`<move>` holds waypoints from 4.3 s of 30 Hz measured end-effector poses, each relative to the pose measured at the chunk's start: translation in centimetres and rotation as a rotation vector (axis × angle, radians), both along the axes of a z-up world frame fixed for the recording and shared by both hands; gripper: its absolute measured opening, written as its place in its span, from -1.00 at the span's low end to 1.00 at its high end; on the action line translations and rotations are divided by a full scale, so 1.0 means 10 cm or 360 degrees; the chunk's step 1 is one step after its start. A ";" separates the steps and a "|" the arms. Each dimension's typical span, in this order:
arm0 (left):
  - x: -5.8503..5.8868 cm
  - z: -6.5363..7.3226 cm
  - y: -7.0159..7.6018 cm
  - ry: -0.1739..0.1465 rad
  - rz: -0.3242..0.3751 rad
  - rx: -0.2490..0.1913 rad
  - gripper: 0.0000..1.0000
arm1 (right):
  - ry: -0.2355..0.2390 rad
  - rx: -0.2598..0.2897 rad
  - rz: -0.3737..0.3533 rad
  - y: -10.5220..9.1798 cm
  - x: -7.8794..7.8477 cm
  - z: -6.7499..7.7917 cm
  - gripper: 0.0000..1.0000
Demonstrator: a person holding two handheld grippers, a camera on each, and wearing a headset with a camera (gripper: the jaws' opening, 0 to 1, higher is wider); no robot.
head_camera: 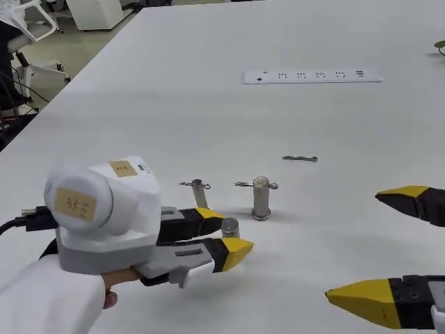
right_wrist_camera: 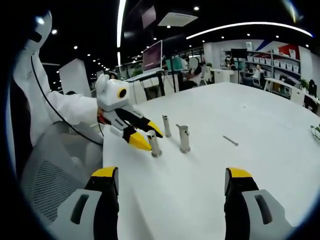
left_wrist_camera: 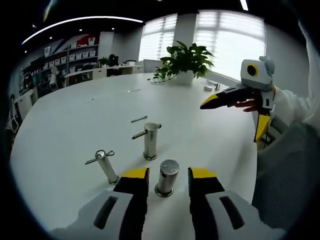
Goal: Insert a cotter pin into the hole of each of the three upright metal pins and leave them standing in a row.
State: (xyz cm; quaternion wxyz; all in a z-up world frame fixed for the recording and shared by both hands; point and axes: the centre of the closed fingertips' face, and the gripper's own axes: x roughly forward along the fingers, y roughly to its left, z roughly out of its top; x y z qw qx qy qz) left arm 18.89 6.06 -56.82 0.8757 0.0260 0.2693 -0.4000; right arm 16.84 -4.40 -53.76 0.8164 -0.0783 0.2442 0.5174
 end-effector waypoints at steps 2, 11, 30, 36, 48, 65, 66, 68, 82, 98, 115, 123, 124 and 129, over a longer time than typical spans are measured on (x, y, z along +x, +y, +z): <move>-0.03 0.03 0.00 0.0014 -0.0011 -0.0012 -0.17 | 0.0000 0.0004 0.0000 0.00 -0.01 0.00 0.71; -0.22 -0.11 0.09 0.0100 -0.0082 0.0105 0.25 | 0.0000 0.0025 -0.0002 0.00 -0.01 0.04 0.71; -0.41 -0.02 0.04 0.0151 -0.0152 0.0045 0.97 | -0.0056 -0.0056 -0.0004 -0.08 0.10 0.03 0.62; -0.47 -0.08 0.08 0.0177 -0.0216 0.0096 0.97 | -0.0060 -0.0139 0.0007 -0.14 0.24 0.01 0.51; -0.48 -0.07 0.08 0.0191 -0.0205 0.0088 0.97 | -0.0136 -0.0387 0.0162 -0.24 0.59 -0.03 0.41; -0.56 -0.08 0.18 0.0206 -0.0190 0.0131 0.97 | -0.0173 -0.0633 0.0423 0.03 1.18 -0.09 -0.07; -0.56 -0.09 0.20 0.0215 -0.0184 0.0139 0.97 | -0.0178 -0.0642 0.0429 0.04 1.20 -0.10 -0.13; -0.55 -0.09 0.24 0.0214 -0.0174 0.0150 0.97 | -0.0166 -0.0664 0.0445 0.07 1.25 -0.15 -0.20; -0.51 -0.04 0.33 0.0194 -0.0163 0.0199 0.97 | -0.0143 -0.0853 0.0515 0.20 1.51 -0.46 -0.50; -0.49 0.01 0.37 0.0171 -0.0156 0.0211 0.97 | -0.0140 -0.0963 0.0526 0.27 1.71 -0.64 -0.86; -0.42 0.07 0.39 0.0169 -0.0090 0.0152 0.97 | -0.0080 -0.1062 0.0565 0.28 1.89 -0.73 -1.00; -0.39 0.13 0.39 0.0155 -0.0070 0.0114 0.97 | 0.0008 -0.1206 0.0688 0.28 1.88 -0.75 -1.00; -0.39 0.13 0.38 0.0158 -0.0072 0.0108 0.97 | 0.0024 -0.1220 0.0693 0.28 1.88 -0.75 -1.00; -0.40 0.14 0.37 0.0162 -0.0073 0.0101 0.97 | 0.0103 -0.1288 0.0797 0.27 1.90 -0.77 -1.00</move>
